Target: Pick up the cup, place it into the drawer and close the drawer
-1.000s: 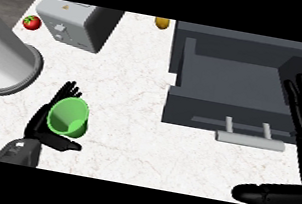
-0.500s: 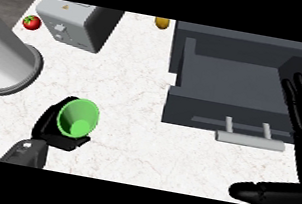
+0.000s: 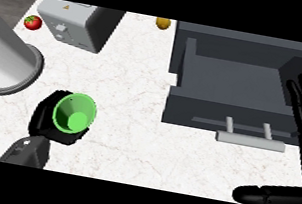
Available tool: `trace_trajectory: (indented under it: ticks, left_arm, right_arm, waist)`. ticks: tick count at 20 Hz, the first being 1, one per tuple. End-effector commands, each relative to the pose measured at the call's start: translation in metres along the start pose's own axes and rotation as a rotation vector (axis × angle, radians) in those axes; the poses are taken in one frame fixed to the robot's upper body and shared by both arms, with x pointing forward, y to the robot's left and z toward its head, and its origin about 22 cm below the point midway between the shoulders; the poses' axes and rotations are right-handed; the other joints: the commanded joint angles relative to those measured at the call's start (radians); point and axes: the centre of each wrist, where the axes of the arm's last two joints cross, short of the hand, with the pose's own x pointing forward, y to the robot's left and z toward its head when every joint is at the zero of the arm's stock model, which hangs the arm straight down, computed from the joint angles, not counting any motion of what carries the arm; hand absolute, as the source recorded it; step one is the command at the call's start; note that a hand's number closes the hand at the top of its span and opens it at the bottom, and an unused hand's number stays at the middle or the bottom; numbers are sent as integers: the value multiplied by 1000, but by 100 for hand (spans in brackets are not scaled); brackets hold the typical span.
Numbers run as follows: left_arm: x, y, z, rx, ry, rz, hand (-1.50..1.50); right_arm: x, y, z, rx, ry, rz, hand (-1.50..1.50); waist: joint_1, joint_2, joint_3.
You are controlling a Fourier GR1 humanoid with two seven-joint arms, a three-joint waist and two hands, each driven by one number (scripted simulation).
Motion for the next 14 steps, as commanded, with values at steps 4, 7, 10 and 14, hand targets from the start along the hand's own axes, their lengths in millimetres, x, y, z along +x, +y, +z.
trace_trajectory:
  ticks: [4, 7, 10, 14]
  left_arm:
    - [2, 6, 3, 84, -161, -8, 150]
    - [14, -12, -10, 66, -223, 41, 150]
    - [40, -9, -32, -28, -250, 50, 150]
    - [52, -52, -42, -111, -240, 31, 150]
  right_arm:
    - [6, 2, 6, 6, 25, 4, -150]
    - [8, -3, 5, -15, 5, -2, -150]
    - [12, 2, 11, -28, 10, 8, -150]
    - [-14, -25, 6, -13, 24, 0, -150]
  waist:
    - [-2, 0, 0]
    - [5, -4, 1]
    - [8, -7, 2]
    - [14, -5, 3]
